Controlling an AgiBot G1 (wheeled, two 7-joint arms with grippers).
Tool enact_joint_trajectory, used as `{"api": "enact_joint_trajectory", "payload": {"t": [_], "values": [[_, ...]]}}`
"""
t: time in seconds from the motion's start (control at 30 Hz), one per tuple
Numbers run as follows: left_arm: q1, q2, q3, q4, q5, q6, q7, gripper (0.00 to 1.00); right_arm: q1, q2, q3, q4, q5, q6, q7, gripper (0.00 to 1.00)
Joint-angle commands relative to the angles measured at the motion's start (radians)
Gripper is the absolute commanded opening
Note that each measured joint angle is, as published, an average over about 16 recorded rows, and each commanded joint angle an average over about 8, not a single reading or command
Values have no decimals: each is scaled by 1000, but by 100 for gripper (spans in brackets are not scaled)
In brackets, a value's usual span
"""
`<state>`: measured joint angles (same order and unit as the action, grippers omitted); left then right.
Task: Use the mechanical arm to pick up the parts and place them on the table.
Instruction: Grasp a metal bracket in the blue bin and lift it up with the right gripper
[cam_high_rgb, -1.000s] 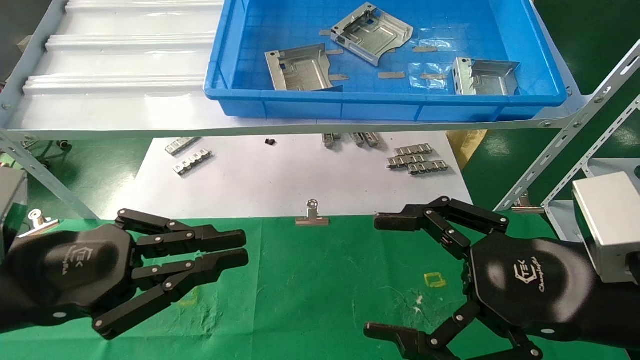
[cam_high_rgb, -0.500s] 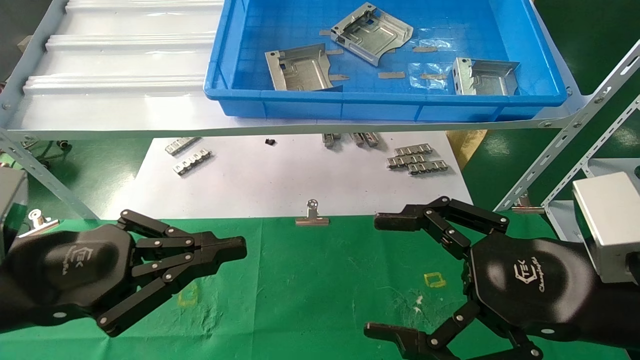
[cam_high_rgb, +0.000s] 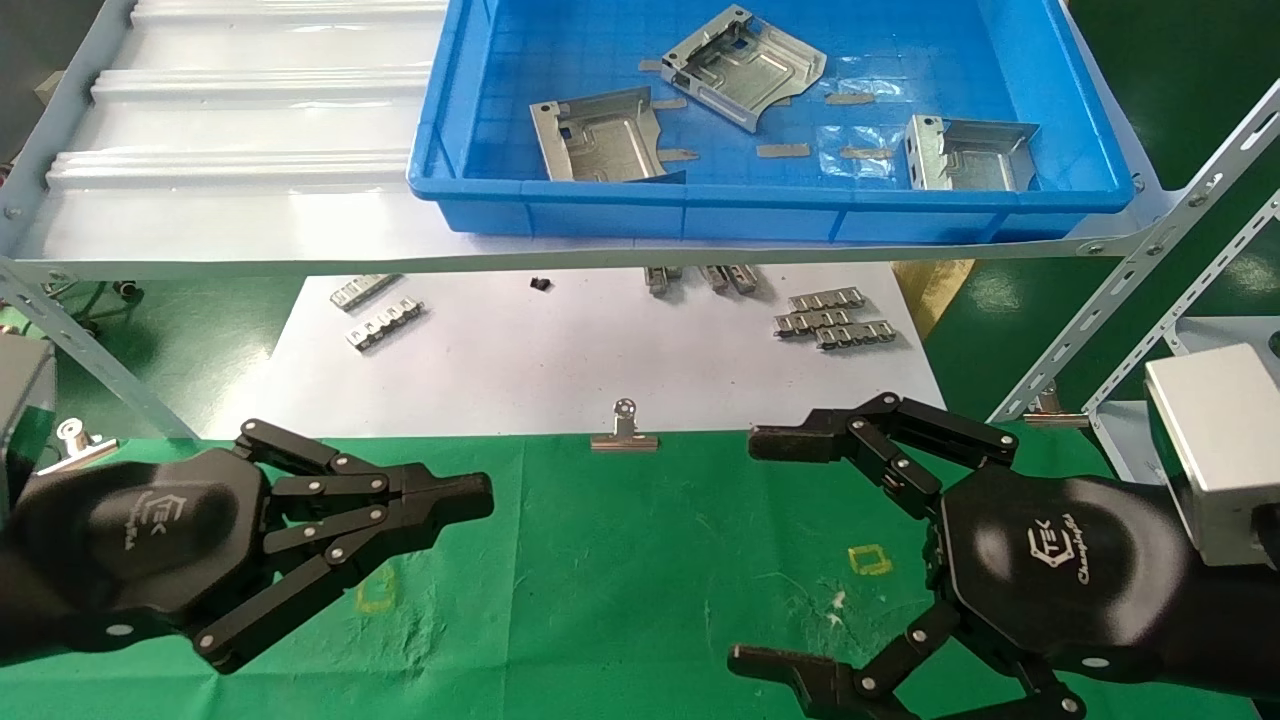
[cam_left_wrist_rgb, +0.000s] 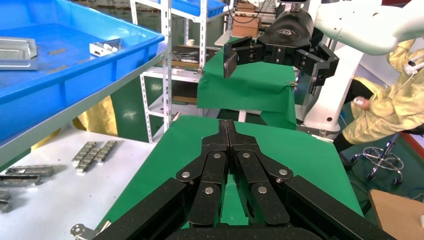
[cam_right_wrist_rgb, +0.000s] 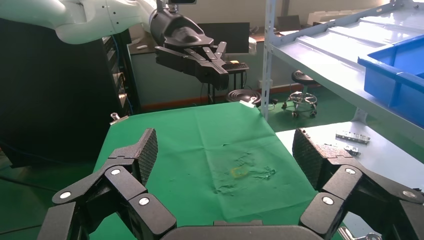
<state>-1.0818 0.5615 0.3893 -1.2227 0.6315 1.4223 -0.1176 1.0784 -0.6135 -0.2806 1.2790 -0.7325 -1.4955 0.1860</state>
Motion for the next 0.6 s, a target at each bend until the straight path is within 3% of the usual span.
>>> {"api": "enact_joint_trajectory", "payload": {"t": [0.03, 0.6], "values": [[0, 0, 0, 0, 0, 0, 0, 0, 0, 0, 0, 0, 0, 0, 0, 100], [0, 0, 0, 0, 0, 0, 0, 0, 0, 0, 0, 0, 0, 0, 0, 100]]}}
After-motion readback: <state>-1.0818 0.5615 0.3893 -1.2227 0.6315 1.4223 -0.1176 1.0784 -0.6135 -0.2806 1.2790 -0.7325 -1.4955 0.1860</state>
